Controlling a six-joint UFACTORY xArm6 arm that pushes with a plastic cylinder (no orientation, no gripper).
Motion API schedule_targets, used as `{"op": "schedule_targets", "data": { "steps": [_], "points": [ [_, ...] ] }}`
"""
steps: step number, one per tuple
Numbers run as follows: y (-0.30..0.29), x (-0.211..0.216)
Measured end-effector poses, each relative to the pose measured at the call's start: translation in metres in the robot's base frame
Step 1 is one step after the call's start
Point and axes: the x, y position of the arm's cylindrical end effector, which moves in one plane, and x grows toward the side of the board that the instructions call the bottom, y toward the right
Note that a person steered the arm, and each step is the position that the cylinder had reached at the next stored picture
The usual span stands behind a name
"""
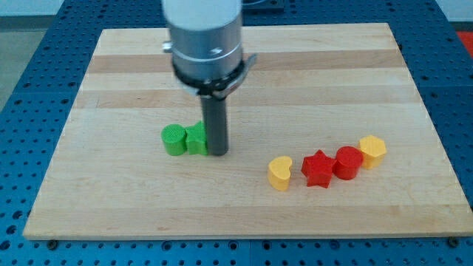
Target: Move yellow heart slightly up and left
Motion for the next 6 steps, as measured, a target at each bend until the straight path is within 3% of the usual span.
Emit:
{"op": "schedule_targets", "data": {
  "steps": [1, 2, 3, 4, 6],
  "points": [
    [0.006, 0.103],
    [0.020, 0.109],
    [0.093, 0.083],
    [0.119, 0.057],
    [0.101, -0.004]
  ]
}}
